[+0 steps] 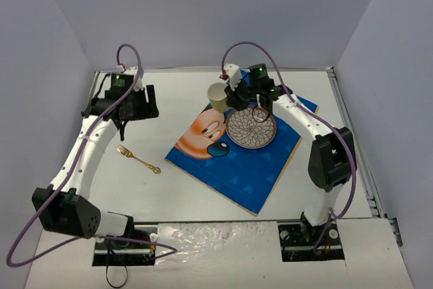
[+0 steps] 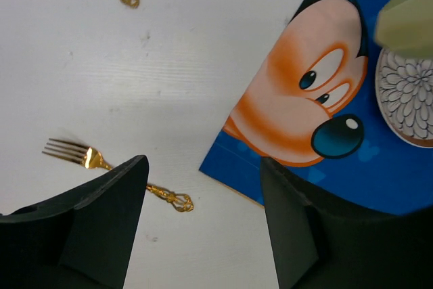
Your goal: Set the dinner table for one person
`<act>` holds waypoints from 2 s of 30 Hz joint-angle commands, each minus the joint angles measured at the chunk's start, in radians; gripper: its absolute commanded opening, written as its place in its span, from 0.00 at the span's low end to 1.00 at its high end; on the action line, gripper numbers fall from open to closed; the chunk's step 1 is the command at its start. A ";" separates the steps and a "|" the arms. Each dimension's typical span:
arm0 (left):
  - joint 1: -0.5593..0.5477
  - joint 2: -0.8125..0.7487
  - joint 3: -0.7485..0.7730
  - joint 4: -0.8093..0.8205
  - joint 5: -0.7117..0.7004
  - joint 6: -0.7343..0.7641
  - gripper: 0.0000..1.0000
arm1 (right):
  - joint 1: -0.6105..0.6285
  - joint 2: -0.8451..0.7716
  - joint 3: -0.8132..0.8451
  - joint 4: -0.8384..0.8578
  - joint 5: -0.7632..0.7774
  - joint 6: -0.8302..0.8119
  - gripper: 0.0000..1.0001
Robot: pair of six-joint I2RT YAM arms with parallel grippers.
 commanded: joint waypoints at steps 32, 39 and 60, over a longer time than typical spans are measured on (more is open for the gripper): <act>0.073 -0.238 -0.482 0.184 -0.070 -0.101 0.63 | -0.302 0.544 0.636 0.278 -0.224 -0.018 0.00; 0.073 -0.226 -0.484 0.185 -0.062 -0.103 0.63 | -0.312 0.572 0.641 0.284 -0.224 -0.018 0.00; 0.074 -0.242 -0.480 0.153 -0.091 -0.163 0.65 | -0.327 0.481 0.545 0.285 -0.192 0.002 0.74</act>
